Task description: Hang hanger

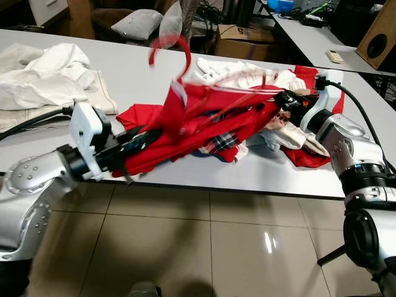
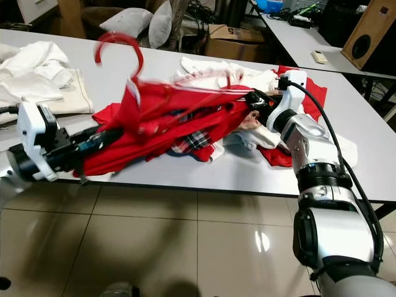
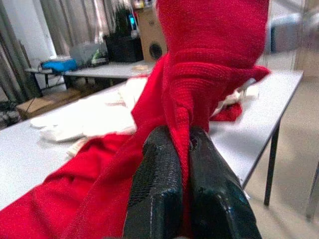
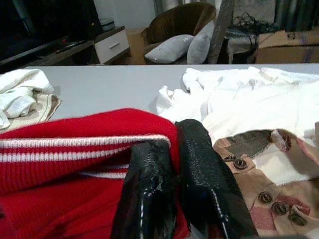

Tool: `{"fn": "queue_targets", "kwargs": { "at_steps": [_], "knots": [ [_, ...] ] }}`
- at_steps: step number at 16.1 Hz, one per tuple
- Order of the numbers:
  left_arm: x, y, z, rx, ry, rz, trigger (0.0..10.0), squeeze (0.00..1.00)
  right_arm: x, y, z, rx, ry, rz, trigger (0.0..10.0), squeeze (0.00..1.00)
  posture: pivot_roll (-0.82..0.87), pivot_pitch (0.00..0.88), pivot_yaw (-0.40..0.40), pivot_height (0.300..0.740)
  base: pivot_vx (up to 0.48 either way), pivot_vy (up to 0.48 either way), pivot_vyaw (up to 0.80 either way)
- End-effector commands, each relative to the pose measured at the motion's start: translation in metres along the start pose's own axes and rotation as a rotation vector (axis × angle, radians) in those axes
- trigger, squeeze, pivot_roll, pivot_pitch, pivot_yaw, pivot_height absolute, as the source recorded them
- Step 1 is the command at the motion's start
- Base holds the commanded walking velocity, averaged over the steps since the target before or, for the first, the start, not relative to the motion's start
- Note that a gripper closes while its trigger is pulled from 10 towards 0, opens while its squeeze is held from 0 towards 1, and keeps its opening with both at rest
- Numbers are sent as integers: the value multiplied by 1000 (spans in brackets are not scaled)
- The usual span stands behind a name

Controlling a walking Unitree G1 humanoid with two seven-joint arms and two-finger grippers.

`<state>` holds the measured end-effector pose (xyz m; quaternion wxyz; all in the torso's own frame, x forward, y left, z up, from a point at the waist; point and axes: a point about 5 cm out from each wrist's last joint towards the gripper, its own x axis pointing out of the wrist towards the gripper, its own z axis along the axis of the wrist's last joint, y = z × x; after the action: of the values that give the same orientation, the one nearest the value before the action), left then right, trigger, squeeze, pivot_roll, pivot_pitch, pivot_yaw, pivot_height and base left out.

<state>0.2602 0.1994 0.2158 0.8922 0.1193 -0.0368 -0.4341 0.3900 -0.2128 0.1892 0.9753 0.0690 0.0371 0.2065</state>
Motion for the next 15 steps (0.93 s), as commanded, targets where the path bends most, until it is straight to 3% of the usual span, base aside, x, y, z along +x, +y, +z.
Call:
{"fn": "queue_targets", "kwargs": {
  "at_steps": [1,5,6,8,10,11,13,15],
  "knots": [
    [-15,10,-4,49,69,43,0,0,-21,-36,20,31,-64,-163,0,0,133,0,-108,740,0,0,0],
    [-25,13,-8,67,120,31,0,0,-23,-41,24,36,-72,-183,0,0,133,0,-110,740,0,0,0],
    [-29,20,-16,120,213,81,0,0,-23,-41,26,35,-76,-185,0,0,133,0,-110,740,0,0,0],
    [-32,34,-21,179,268,195,0,0,-23,-41,28,34,-83,-179,0,0,134,0,-111,740,0,0,0],
    [-32,36,-24,193,294,216,0,0,-22,-40,30,30,-88,-169,0,0,132,0,-109,740,0,0,0],
    [-35,38,-30,225,355,222,0,0,-23,-42,32,29,-93,-172,0,0,131,0,-109,740,0,0,0],
    [-32,39,-32,248,385,222,0,0,-20,-37,35,19,-100,-128,0,0,131,0,-109,740,0,0,0],
    [-19,36,-36,279,404,208,0,0,-15,-28,40,11,-115,-61,0,0,133,0,-110,740,0,0,0]
  ]
}}
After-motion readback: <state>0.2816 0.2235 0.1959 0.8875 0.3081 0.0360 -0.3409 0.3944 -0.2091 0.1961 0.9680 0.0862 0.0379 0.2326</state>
